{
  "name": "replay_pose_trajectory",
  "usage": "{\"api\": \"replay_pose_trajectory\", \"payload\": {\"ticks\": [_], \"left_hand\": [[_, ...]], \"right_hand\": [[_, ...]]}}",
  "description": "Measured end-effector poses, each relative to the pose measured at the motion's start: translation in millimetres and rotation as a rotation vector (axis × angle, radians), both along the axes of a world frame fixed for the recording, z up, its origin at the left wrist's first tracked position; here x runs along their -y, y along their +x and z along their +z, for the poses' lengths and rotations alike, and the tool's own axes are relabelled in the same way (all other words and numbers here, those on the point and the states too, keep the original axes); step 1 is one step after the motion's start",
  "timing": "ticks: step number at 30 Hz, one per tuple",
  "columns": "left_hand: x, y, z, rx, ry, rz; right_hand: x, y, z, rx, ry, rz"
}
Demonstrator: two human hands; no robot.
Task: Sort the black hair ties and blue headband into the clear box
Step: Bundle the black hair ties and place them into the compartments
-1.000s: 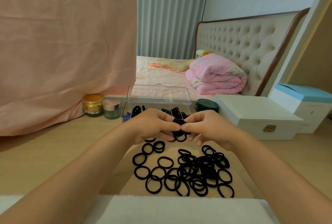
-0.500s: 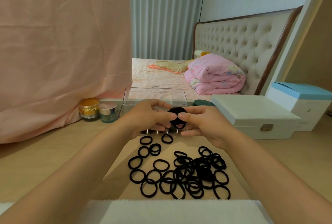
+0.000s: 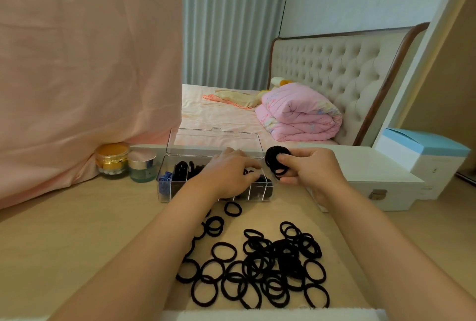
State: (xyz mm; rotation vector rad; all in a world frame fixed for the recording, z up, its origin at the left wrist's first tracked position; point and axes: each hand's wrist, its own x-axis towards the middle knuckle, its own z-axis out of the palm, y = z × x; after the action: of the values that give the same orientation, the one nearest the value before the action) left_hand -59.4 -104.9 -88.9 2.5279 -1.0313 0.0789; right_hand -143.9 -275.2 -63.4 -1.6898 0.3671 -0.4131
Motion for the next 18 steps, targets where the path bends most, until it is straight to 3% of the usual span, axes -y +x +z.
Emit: {"api": "replay_pose_trajectory", "payload": {"ticks": [3, 10, 18], "left_hand": [[0, 1, -4, 0.035, -0.035, 0.003], [-3, 5, -10, 0.068, -0.068, 0.002], [-2, 3, -12, 0.1, -0.143, 0.007]], "right_hand": [[-5, 15, -4, -0.042, -0.147, -0.049], [-11, 36, -17, -0.1, -0.719, -0.138], [-10, 38, -12, -0.304, -1.059, -0.089]]}}
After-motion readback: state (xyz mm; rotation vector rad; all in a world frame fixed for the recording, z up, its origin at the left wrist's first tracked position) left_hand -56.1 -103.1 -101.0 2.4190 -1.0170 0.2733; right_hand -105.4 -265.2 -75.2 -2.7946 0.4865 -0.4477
